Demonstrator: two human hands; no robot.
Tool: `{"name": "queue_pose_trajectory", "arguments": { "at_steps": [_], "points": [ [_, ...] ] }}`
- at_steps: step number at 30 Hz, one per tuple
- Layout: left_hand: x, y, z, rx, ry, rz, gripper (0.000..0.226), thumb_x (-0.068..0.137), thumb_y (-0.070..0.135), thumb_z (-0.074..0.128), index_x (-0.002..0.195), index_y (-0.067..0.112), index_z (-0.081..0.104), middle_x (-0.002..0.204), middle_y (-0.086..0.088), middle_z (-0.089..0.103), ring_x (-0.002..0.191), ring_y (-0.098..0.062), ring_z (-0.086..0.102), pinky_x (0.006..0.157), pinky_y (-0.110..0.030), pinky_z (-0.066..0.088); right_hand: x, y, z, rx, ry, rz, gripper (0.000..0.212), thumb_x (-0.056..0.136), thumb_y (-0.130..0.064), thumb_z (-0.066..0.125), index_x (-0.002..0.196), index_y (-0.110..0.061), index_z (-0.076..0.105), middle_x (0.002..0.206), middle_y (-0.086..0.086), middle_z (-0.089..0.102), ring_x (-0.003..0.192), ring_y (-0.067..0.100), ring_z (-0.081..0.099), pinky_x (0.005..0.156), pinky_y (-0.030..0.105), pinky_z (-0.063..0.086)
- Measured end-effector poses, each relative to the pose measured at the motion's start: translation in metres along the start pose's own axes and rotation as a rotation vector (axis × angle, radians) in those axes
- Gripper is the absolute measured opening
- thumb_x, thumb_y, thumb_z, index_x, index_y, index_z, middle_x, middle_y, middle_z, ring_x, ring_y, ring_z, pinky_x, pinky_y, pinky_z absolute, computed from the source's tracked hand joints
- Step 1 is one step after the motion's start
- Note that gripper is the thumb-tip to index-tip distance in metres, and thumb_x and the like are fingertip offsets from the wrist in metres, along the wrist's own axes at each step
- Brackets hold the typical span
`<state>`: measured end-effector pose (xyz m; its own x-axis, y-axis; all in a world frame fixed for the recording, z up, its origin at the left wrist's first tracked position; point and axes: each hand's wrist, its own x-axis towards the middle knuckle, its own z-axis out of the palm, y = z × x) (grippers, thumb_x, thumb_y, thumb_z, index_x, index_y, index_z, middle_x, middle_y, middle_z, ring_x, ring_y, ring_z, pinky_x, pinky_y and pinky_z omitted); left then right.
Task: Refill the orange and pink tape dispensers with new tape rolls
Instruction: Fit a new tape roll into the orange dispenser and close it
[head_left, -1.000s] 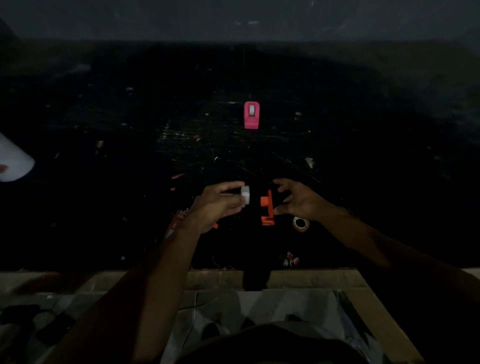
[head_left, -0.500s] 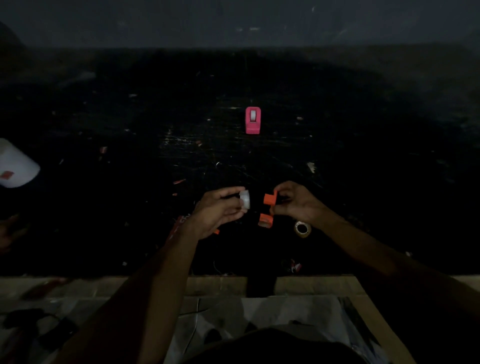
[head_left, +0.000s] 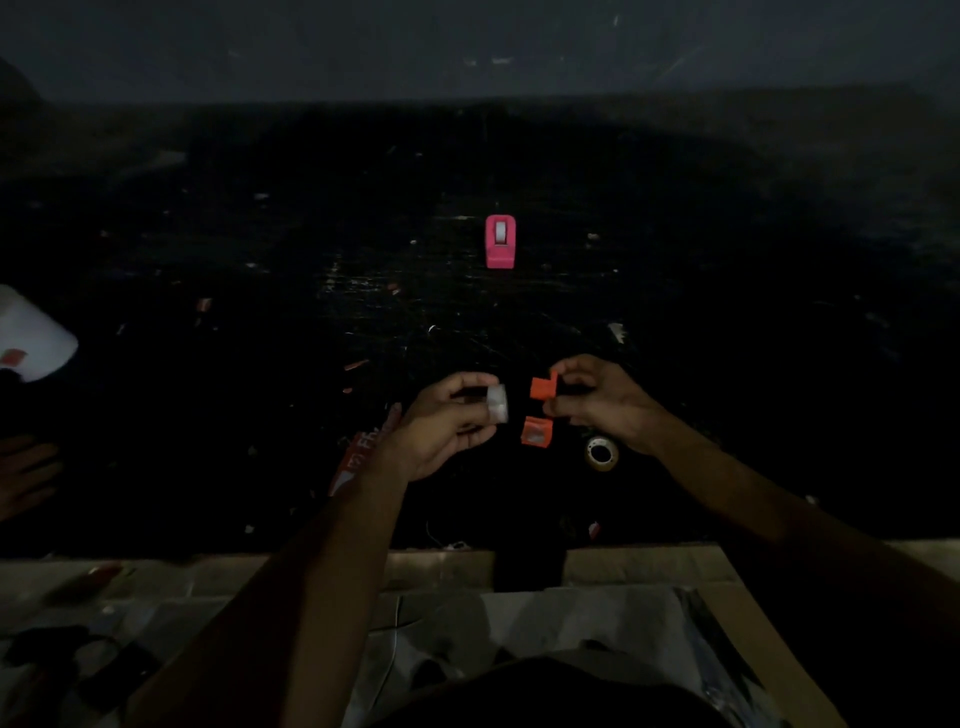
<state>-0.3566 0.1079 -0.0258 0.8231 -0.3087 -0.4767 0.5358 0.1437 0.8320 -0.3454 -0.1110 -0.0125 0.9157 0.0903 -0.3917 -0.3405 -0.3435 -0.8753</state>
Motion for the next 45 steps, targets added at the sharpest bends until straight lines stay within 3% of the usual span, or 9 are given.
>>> {"name": "queue_pose_trajectory", "arguments": {
  "at_steps": [6, 9, 18, 22, 27, 35, 38, 40, 45],
  "points": [
    [-0.003, 0.003, 0.000, -0.084, 0.011, 0.035, 0.037, 0.086, -0.009, 0.053, 0.111, 0.018, 0.062, 0.106, -0.005, 0.066, 0.098, -0.017, 0.063, 0.086, -0.031, 0.053, -0.005, 0.000, 0.000, -0.010, -0.010, -0.057, 0.049, 0.067, -0.007, 0.079, 0.111, -0.020, 0.060, 0.123, 0.006, 0.056, 0.117, 0.016, 0.054, 0.087, 0.037, 0.055],
    [-0.002, 0.002, -0.001, -0.104, -0.008, 0.033, 0.039, 0.087, -0.010, 0.049, 0.114, 0.016, 0.061, 0.105, -0.007, 0.066, 0.099, -0.018, 0.063, 0.089, -0.031, 0.052, -0.007, -0.004, 0.005, -0.052, -0.014, -0.142, 0.050, 0.067, -0.006, 0.080, 0.111, -0.019, 0.060, 0.117, 0.004, 0.061, 0.117, 0.012, 0.054, 0.094, 0.027, 0.047],
    [-0.002, 0.006, -0.001, -0.105, -0.055, 0.036, 0.041, 0.086, -0.010, 0.052, 0.119, 0.014, 0.060, 0.110, -0.008, 0.066, 0.104, -0.021, 0.063, 0.087, -0.030, 0.056, -0.009, -0.016, 0.018, -0.107, -0.108, -0.209, 0.055, 0.070, -0.008, 0.078, 0.120, -0.021, 0.057, 0.121, 0.000, 0.059, 0.106, 0.013, 0.062, 0.088, 0.022, 0.052],
    [0.001, 0.009, -0.001, -0.080, -0.078, 0.029, 0.040, 0.086, -0.010, 0.054, 0.113, 0.017, 0.065, 0.107, -0.008, 0.068, 0.098, -0.018, 0.066, 0.081, -0.028, 0.058, -0.010, -0.018, 0.019, -0.093, -0.135, -0.203, 0.058, 0.070, -0.007, 0.078, 0.123, -0.020, 0.056, 0.120, 0.001, 0.059, 0.095, 0.003, 0.062, 0.074, 0.011, 0.053],
    [0.003, 0.012, 0.004, -0.020, -0.084, 0.034, 0.039, 0.083, -0.008, 0.060, 0.108, 0.021, 0.067, 0.100, -0.007, 0.070, 0.093, -0.016, 0.067, 0.075, -0.027, 0.057, -0.010, -0.019, 0.020, -0.042, -0.147, -0.205, 0.065, 0.069, -0.001, 0.079, 0.127, -0.015, 0.053, 0.114, 0.007, 0.062, 0.093, 0.006, 0.061, 0.068, 0.008, 0.052],
    [0.004, 0.021, 0.012, 0.128, -0.037, 0.105, 0.042, 0.078, -0.010, 0.066, 0.107, 0.020, 0.066, 0.101, -0.007, 0.069, 0.093, -0.019, 0.060, 0.082, -0.030, 0.050, -0.010, -0.016, 0.013, 0.034, -0.141, -0.173, 0.067, 0.073, -0.001, 0.076, 0.131, -0.020, 0.050, 0.096, 0.002, 0.068, 0.088, 0.009, 0.066, 0.069, 0.013, 0.054],
    [0.005, 0.023, 0.015, 0.192, -0.019, 0.158, 0.044, 0.075, -0.014, 0.065, 0.104, 0.018, 0.066, 0.102, -0.007, 0.068, 0.095, -0.021, 0.062, 0.087, -0.037, 0.049, -0.008, -0.012, 0.012, 0.039, -0.129, -0.159, 0.070, 0.071, -0.007, 0.079, 0.132, -0.023, 0.051, 0.107, 0.007, 0.068, 0.101, 0.013, 0.065, 0.084, 0.023, 0.055],
    [0.005, 0.023, 0.017, 0.249, -0.006, 0.195, 0.045, 0.073, -0.015, 0.066, 0.104, 0.018, 0.066, 0.103, -0.005, 0.067, 0.092, -0.018, 0.064, 0.082, -0.032, 0.053, -0.006, -0.009, 0.011, 0.049, -0.120, -0.145, 0.072, 0.070, -0.008, 0.080, 0.133, -0.025, 0.051, 0.112, 0.011, 0.067, 0.106, 0.018, 0.064, 0.091, 0.028, 0.054],
    [0.002, 0.028, 0.021, 0.351, 0.005, 0.239, 0.049, 0.073, -0.015, 0.067, 0.116, 0.010, 0.061, 0.101, 0.000, 0.065, 0.078, -0.008, 0.063, 0.068, -0.019, 0.055, -0.004, -0.009, 0.010, 0.065, -0.123, -0.141, 0.073, 0.071, -0.004, 0.078, 0.135, -0.021, 0.048, 0.111, 0.013, 0.068, 0.103, 0.017, 0.066, 0.087, 0.023, 0.054]
  ]
}}
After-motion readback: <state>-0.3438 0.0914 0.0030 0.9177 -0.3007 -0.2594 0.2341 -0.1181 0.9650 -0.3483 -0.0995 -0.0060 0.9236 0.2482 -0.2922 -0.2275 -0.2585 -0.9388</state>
